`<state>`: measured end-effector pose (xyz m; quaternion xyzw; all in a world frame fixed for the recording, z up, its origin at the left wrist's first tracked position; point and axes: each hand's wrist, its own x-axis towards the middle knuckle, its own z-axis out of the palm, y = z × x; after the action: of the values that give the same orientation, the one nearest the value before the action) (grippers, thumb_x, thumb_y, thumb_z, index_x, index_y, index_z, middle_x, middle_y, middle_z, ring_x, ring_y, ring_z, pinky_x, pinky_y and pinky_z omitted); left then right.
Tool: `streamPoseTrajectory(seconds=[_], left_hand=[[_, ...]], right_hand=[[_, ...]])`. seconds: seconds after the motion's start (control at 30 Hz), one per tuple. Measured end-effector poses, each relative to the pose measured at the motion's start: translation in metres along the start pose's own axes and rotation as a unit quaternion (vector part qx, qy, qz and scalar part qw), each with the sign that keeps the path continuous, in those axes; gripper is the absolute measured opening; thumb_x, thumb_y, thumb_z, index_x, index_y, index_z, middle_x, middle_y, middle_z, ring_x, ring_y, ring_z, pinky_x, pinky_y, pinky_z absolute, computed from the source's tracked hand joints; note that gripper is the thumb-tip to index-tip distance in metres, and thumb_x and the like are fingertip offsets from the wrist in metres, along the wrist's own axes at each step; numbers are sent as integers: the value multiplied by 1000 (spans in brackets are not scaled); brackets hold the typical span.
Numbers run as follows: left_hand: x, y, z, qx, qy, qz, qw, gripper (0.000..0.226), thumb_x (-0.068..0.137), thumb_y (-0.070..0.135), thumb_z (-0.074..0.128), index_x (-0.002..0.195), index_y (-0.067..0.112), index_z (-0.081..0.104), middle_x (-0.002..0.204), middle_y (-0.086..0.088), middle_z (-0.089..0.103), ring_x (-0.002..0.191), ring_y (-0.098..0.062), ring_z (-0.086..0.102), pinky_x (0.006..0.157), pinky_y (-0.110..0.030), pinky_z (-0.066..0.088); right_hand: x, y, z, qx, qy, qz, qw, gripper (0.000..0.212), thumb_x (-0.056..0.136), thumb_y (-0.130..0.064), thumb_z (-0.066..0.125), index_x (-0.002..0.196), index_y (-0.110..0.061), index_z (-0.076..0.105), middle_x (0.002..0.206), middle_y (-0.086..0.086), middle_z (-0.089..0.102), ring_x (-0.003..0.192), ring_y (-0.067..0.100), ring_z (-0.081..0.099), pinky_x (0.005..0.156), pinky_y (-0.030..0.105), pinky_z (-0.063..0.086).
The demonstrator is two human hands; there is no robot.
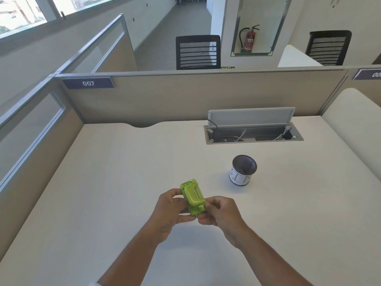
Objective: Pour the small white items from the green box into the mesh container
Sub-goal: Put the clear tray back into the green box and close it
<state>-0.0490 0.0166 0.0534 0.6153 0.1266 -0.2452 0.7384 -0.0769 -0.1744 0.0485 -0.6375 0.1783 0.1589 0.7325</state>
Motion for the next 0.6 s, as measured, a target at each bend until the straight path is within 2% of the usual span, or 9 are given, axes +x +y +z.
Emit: streamPoseTrajectory(seconds=[0.07,0.2,0.37,0.5,0.6], left_hand=[[0,-2,2,0,-4,7,1000,38,89,7,78,126,6,68,108,-22,86,99,-42,84,82,-44,70],[2,-5,3,13,18,15,1000,30,95,-7,73,123,2,70,104,-26,85,99,-52,81,86,-51,70],[-3,-6,9,54,-34,16,998,35,82,6,81,117,6,79,95,-26,84,84,-40,82,77,-46,71],[-4,-10,11,62,-39,15,997,31,86,3,80,116,10,82,95,-27,84,84,-38,82,77,-46,71],[-4,-13,12,71,-32,16,997,27,89,-3,77,107,15,86,93,-28,84,82,-38,82,75,-45,71]], right_hand=[[1,1,-1,-1,3,0,1000,16,102,-5,63,104,3,76,84,18,82,71,24,77,69,35,67],[5,0,-4,-14,1,7,1000,18,101,-9,63,99,1,79,85,21,81,72,24,74,69,35,65],[9,-6,-4,-25,9,1,1000,20,101,-15,62,96,-6,79,86,11,80,74,24,75,67,36,63],[11,-3,-6,-74,31,-20,997,18,102,-13,62,98,-7,78,98,25,80,76,26,73,70,42,62],[11,0,-7,-101,46,-28,993,17,101,-14,64,96,-8,79,99,26,80,76,26,74,71,44,63]])
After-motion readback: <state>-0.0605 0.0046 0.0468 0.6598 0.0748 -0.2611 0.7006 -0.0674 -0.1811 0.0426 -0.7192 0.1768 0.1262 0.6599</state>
